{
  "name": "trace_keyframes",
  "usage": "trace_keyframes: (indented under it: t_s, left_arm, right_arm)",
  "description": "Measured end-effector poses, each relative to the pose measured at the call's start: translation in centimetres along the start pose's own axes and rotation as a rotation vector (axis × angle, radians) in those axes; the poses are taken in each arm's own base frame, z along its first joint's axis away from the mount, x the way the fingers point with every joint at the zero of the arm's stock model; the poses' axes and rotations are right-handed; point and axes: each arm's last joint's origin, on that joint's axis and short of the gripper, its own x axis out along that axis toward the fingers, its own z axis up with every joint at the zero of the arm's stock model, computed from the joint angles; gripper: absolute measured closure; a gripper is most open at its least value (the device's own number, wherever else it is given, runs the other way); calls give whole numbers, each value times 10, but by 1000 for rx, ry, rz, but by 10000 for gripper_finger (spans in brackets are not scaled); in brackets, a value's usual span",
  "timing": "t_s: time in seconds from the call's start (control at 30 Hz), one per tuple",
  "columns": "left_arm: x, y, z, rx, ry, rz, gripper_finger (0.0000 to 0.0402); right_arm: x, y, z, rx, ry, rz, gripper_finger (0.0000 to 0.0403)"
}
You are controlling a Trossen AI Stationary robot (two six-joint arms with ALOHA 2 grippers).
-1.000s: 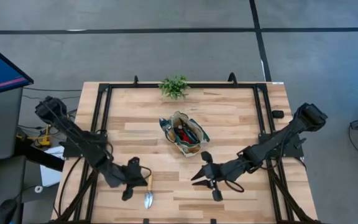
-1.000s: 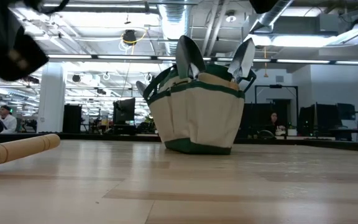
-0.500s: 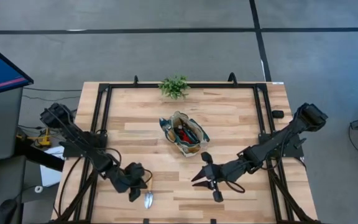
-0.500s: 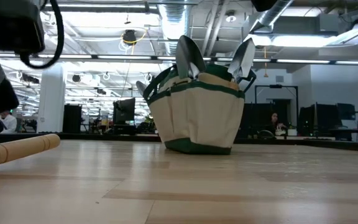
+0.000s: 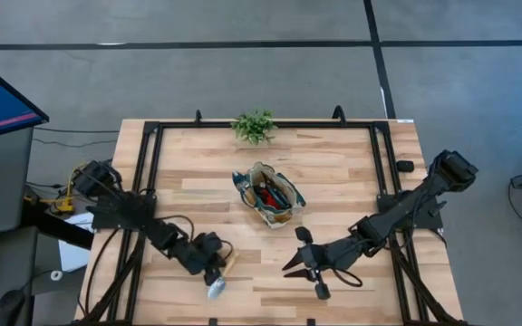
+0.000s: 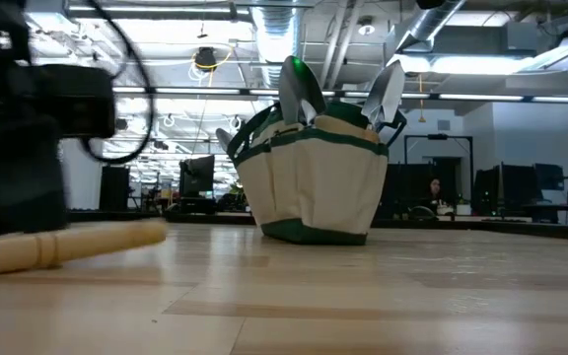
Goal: Pick & Place Garden tools in Gardening bag
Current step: Move the trowel
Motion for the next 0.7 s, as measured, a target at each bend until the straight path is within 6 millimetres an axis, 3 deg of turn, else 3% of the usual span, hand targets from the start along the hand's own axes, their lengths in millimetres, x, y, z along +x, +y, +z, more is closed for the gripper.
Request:
trace_keyframes:
  t_s: [0.13,0.3,0.47,0.7]
  left_arm:
    - [3,-6,20,57,-102,-86,398]
    - [8,4,36,97,-135,-50,398]
    - [7,4,41,172,-110,-82,398]
    - [-7,-7,40,273,-89,-159,398]
  right_arm:
    - [0,0,0,0,2,-1,333]
    - [0,0,0,0,2,-1,333]
    - [0,-1,-2,-6,26,-10,333]
    - [35,-10,-24,69,81,-57,333]
